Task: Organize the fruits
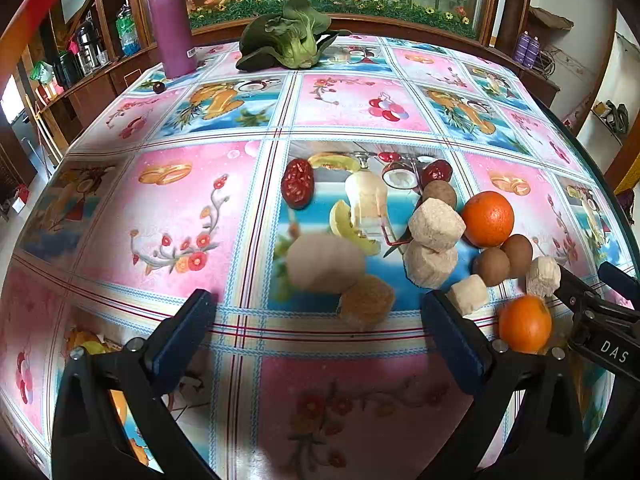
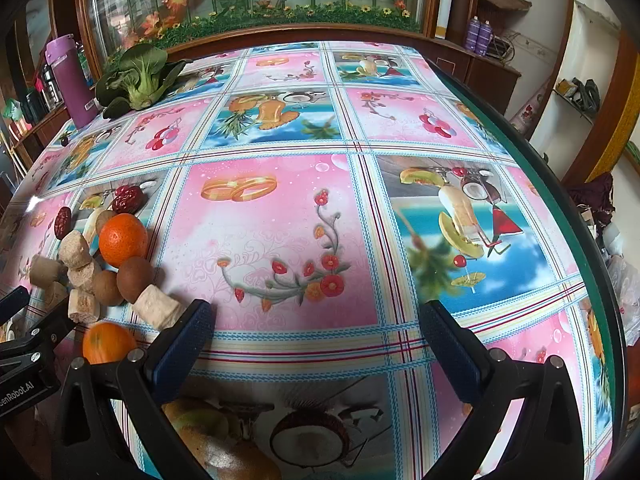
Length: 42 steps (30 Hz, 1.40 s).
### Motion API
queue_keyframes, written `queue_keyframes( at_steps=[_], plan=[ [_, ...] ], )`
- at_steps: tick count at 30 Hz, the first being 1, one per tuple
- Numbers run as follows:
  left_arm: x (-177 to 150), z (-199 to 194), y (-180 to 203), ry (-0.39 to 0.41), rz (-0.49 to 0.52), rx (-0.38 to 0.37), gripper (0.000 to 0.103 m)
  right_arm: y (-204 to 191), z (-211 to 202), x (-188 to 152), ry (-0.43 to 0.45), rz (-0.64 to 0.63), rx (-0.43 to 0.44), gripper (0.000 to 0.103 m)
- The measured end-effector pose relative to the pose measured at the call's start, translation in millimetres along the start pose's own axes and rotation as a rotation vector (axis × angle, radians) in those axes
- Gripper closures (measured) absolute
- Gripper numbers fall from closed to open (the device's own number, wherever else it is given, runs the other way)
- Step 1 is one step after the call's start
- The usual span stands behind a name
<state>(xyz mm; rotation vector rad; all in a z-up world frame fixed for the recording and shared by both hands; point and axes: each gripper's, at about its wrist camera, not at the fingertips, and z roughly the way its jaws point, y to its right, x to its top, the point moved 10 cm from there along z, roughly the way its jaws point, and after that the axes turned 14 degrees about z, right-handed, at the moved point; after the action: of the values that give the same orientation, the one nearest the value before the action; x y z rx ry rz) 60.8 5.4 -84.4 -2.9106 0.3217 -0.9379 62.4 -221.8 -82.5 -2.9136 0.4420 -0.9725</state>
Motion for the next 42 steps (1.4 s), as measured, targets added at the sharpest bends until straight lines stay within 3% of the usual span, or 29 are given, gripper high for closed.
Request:
queue_keyframes(
  at_steps=[30,36,42],
  plan=[
    [0,-1,1,0.0,0.0,0.0,0.0,0,0,0,-0.001,0.005,-0.003,0.0],
    [-2,-5,2,0.002,-0.007,-0.009,0.0,-3,-4,-4,-0.019,-0.03,0.03,0.001],
    [5,-53,-4,0.12,0.012,0.07,0.0,-9,-57,9,0.15,-0.012,0.144,0.001]
  ],
)
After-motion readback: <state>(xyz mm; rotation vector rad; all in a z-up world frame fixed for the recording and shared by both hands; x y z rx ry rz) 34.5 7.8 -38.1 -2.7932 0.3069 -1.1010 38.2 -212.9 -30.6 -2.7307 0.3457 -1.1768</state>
